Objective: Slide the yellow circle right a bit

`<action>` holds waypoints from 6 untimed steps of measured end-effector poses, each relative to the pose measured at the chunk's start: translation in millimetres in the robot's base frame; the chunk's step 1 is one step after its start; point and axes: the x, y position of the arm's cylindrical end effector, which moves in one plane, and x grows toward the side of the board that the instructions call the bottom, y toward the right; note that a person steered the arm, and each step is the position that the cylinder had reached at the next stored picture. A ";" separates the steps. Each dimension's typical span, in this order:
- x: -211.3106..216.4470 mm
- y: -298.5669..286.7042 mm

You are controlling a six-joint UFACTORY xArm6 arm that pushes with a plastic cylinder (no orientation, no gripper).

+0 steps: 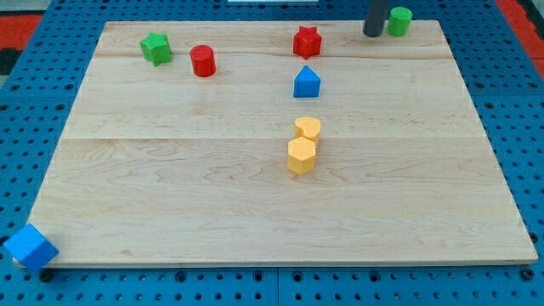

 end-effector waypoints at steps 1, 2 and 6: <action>-17.2 5.0; -17.2 5.7; -17.3 52.6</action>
